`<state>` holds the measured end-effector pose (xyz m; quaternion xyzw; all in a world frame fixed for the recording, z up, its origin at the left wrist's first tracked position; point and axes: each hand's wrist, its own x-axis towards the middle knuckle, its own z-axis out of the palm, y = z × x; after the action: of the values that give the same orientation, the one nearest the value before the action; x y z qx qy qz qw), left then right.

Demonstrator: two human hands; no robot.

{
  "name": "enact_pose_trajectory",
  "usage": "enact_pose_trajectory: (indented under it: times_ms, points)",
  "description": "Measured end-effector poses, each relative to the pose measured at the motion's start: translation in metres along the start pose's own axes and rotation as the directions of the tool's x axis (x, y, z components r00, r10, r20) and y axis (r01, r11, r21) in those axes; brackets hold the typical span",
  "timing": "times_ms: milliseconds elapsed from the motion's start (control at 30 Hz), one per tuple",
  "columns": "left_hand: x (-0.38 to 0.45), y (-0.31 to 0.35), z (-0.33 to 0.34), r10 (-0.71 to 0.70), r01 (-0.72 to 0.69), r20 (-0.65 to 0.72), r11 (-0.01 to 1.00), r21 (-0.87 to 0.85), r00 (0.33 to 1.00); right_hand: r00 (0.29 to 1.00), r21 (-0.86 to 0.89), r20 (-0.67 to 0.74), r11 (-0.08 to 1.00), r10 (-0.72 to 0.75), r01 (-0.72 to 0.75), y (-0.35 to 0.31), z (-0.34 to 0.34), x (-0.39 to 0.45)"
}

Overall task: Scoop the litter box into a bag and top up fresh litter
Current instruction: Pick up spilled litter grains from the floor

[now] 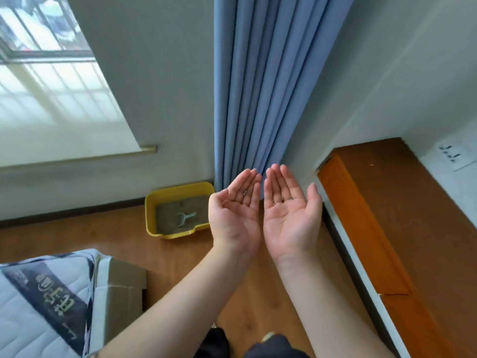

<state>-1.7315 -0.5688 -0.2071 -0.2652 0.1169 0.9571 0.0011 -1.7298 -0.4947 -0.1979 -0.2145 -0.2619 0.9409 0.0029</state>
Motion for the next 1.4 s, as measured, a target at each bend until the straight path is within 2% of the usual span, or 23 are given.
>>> enact_pose_trajectory:
  times_ms: [233,467,800,1033,1300,1400]
  points:
    - [-0.069,-0.042,0.024,-0.104,0.095,0.105,0.992,0.086,0.989,0.996,0.055,-0.014,0.995,-0.084,0.084,-0.05,-0.02,-0.06]
    - [-0.152,-0.125,0.013,-0.216,0.179,0.138,0.955,0.238,0.967,0.979,0.139,-0.109,0.973,-0.17,0.185,-0.115,-0.087,-0.135]
    - [-0.261,-0.217,-0.002,-0.435,0.34,0.161,0.845,0.414,0.886,0.913,0.172,-0.204,0.906,-0.352,0.388,-0.183,-0.166,-0.24]
    - [-0.307,-0.247,-0.015,-0.606,0.432,0.176,0.713,0.552,0.776,0.792,0.162,-0.319,0.793,-0.521,0.587,-0.197,-0.192,-0.297]
    - [-0.359,-0.271,-0.063,-0.778,0.57,0.109,0.54,0.619,0.619,0.596,0.134,-0.527,0.633,-0.606,0.762,-0.185,-0.234,-0.365]
    - [-0.391,-0.285,-0.078,-0.839,0.609,0.08,0.452,0.652,0.538,0.51,0.133,-0.588,0.547,-0.627,0.826,-0.186,-0.252,-0.4]
